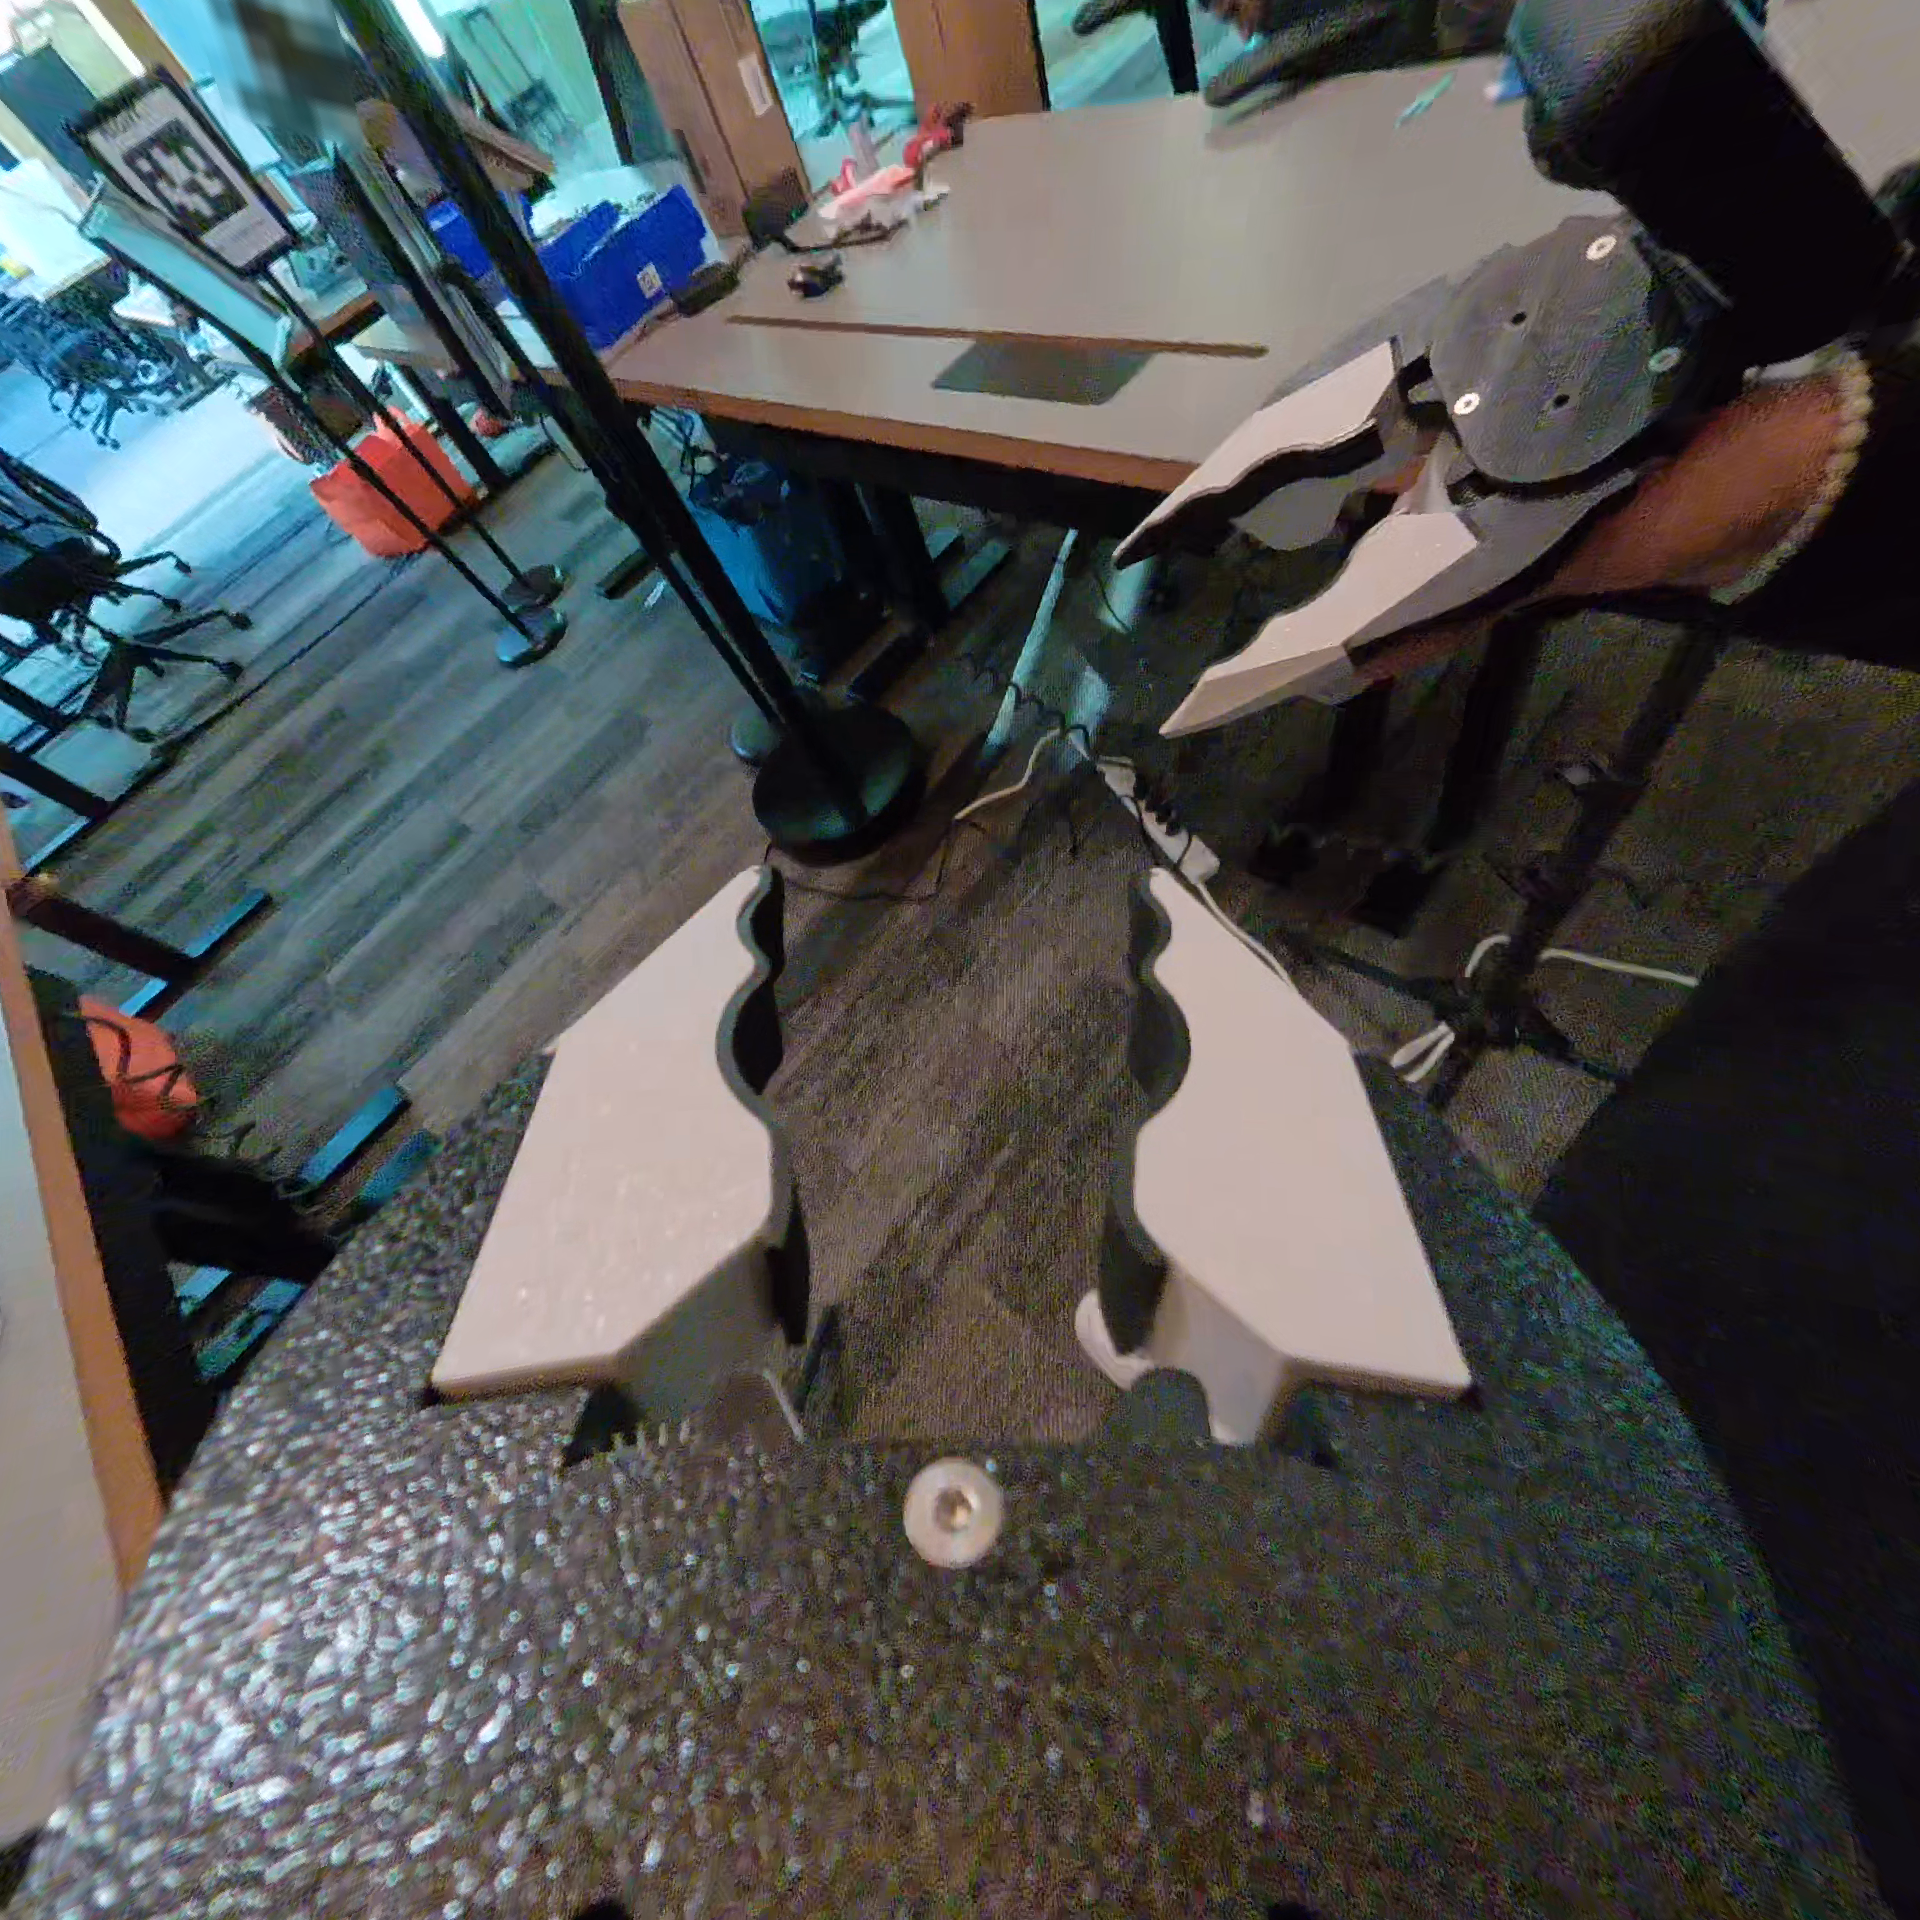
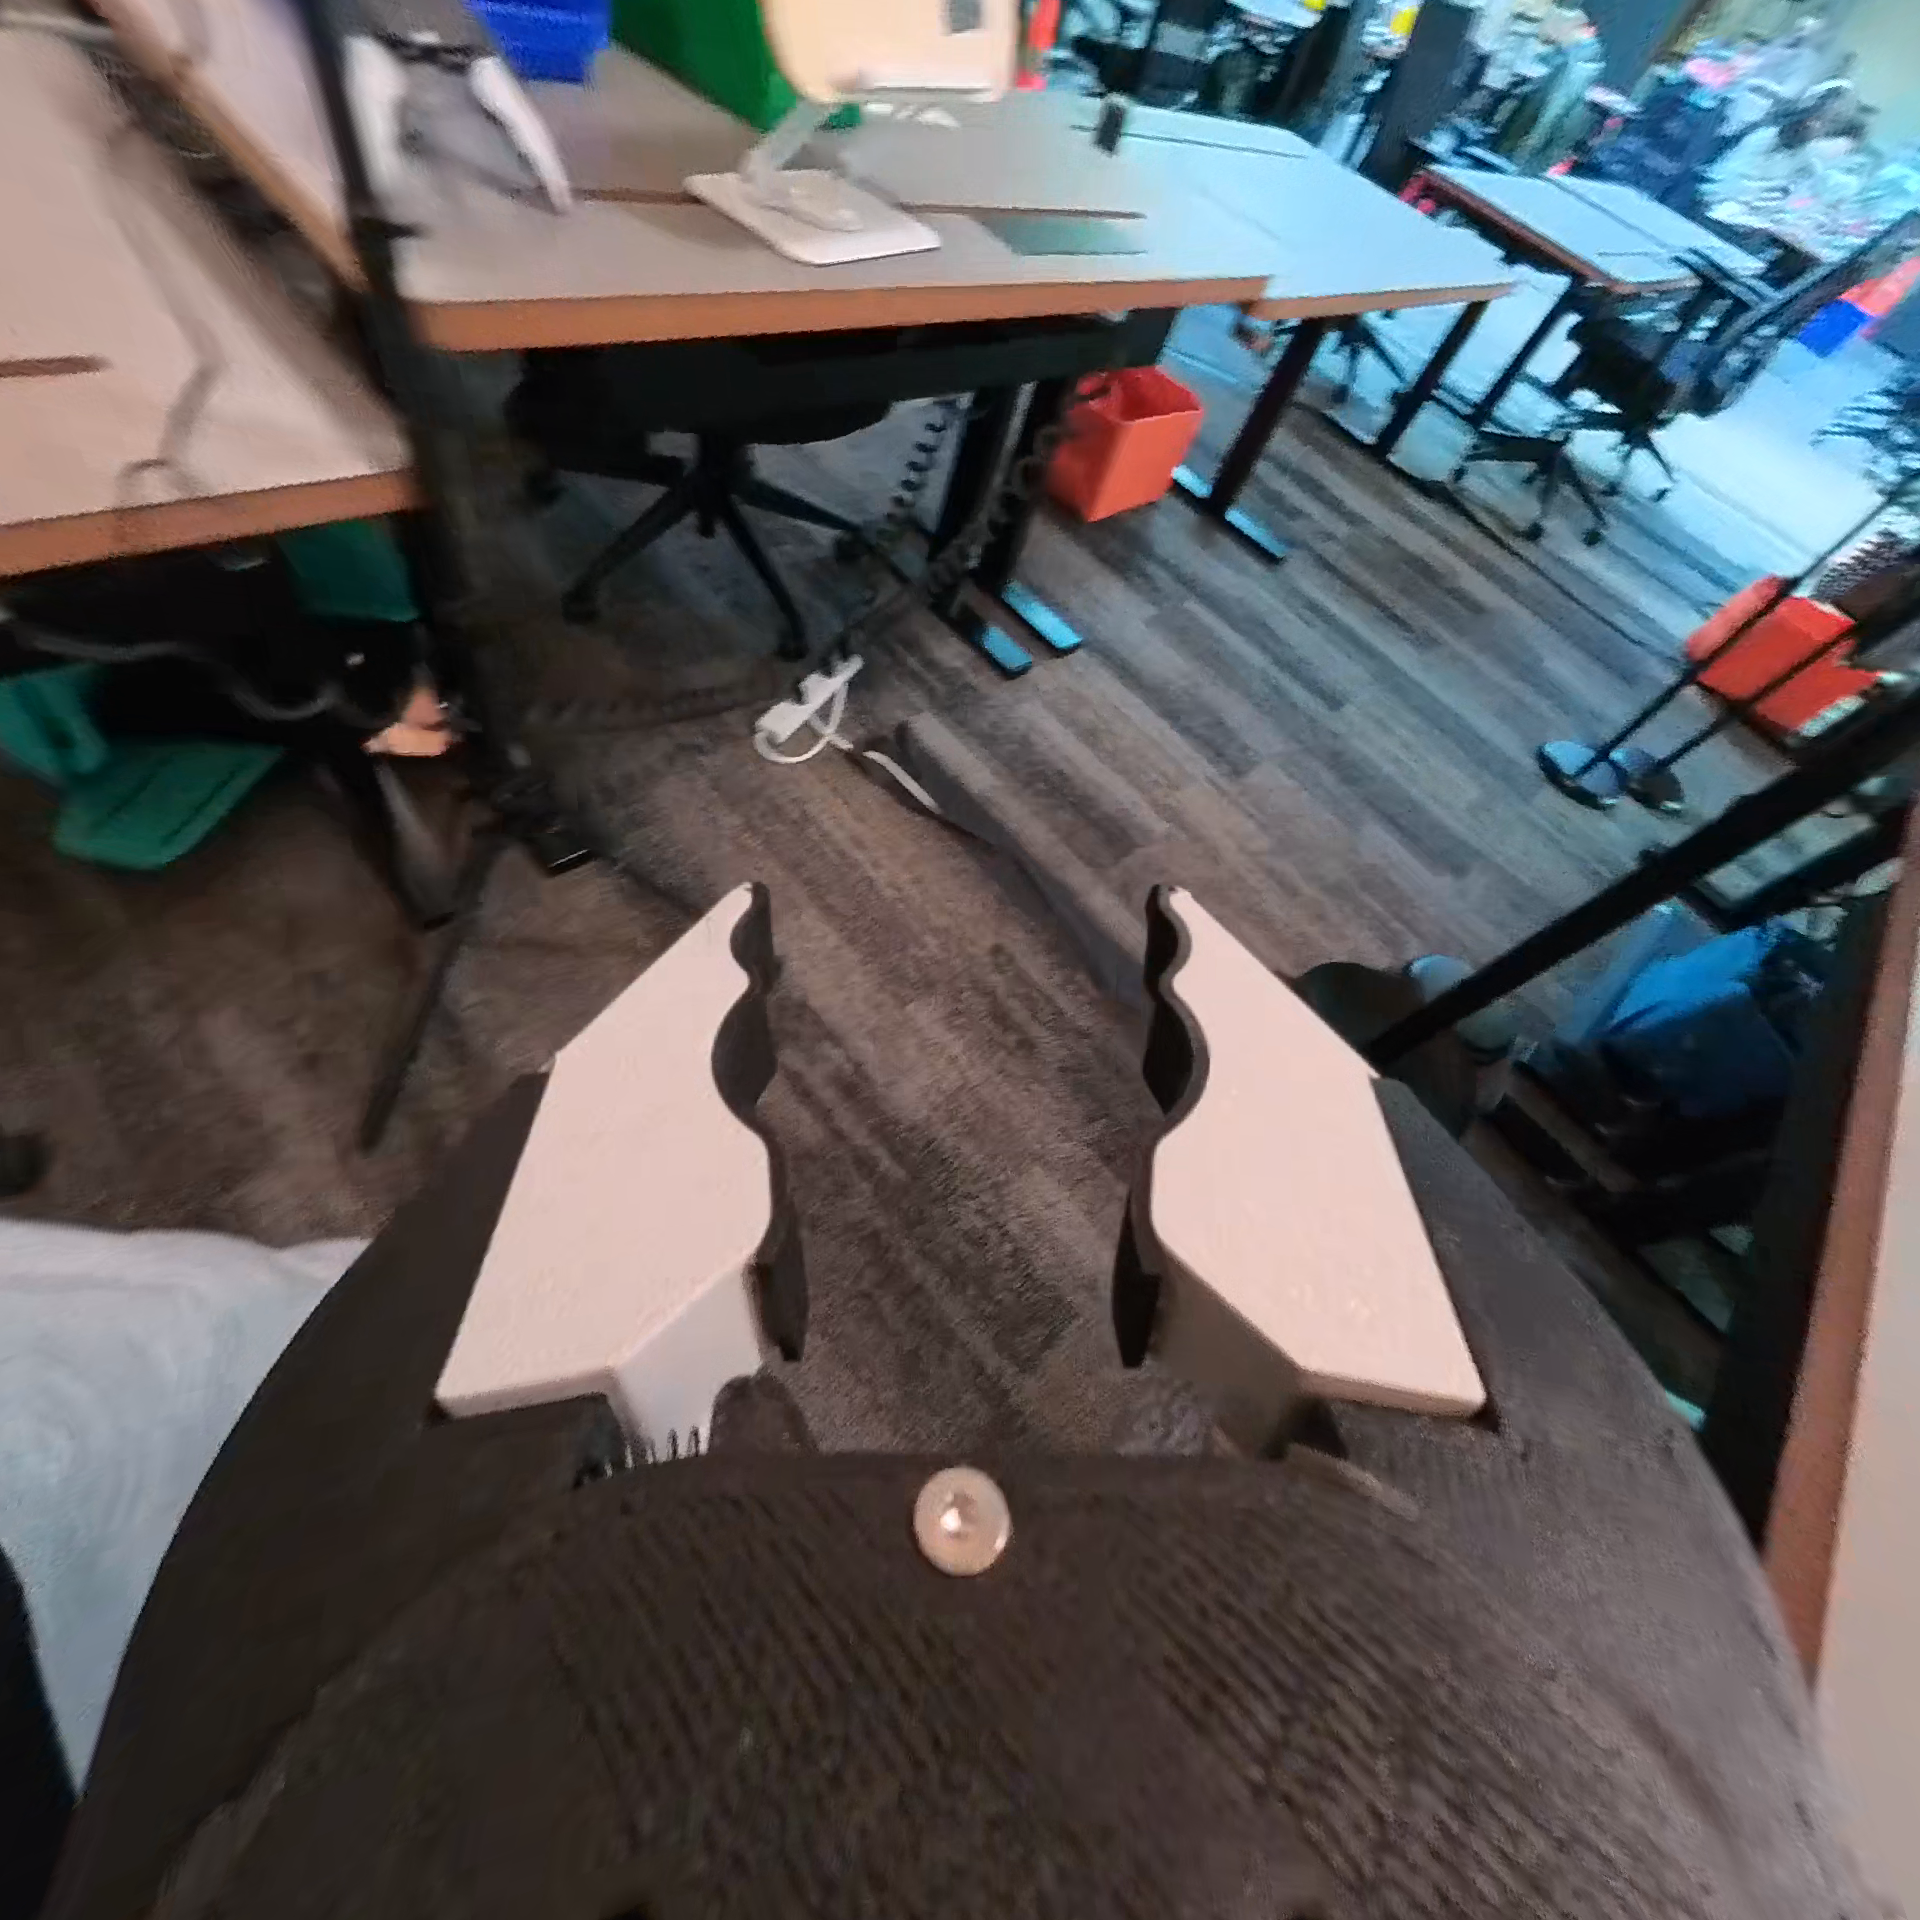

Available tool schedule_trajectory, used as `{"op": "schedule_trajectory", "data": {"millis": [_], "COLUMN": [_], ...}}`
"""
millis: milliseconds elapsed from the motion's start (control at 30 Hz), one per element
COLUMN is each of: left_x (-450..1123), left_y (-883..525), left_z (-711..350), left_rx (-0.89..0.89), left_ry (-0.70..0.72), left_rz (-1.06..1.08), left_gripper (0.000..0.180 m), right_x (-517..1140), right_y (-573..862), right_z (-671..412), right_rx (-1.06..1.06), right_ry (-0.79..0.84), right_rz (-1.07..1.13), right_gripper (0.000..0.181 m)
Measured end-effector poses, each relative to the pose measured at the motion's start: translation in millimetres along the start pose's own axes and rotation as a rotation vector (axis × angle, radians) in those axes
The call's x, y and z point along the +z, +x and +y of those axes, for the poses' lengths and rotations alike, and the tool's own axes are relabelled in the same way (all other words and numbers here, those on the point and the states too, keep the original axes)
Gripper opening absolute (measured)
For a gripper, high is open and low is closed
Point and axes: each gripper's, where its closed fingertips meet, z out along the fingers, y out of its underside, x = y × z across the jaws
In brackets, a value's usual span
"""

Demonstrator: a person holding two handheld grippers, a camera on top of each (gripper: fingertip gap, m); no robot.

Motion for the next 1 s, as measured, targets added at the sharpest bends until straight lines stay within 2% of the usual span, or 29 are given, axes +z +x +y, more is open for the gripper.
{"op": "schedule_trajectory", "data": {"millis": [167,267,333,433,533,733,867,1000], "left_x": [98.2,152.0,185.5,228.7,267.4,347.1,392.6,441.9], "left_y": [-93.2,-152.5,-196.5,-272.1,-339.2,-437.9,-513.0,-596.3], "left_z": [-19.1,-26.0,-24.8,-12.7,3.6,34.1,45.7,40.5], "left_rx": [-0.186,-0.179,-0.146,-0.156,-0.268,-0.341,-0.335,-0.342], "left_ry": [0.122,0.159,0.172,0.145,0.131,0.047,0.002,-0.005], "left_rz": [0.106,0.099,0.05,-0.082,-0.147,-0.181,-0.262,-0.38], "left_gripper": [0.07,0.069,0.068,0.066,0.062,0.065,0.065,0.062], "right_x": [94.5,143.3,169.5,203.3,241.6,353.5,453.5,541.7], "right_y": [97.5,147.9,180.6,221.5,271.9,339.8,391.1,459.2], "right_z": [-55.6,-74.6,-76.0,-71.5,-64.9,-27.7,-28.2,-57.6], "right_rx": [0.071,0.042,0.044,0.096,0.085,0.164,0.192,0.164], "right_ry": [0.03,0.033,0.02,0.01,-0.005,-0.062,0.036,0.052], "right_rz": [0.101,0.132,0.15,0.174,0.244,0.173,0.087,0.033], "right_gripper": [0.073,0.076,0.085,0.092,0.073,0.078,0.076,0.078]}}
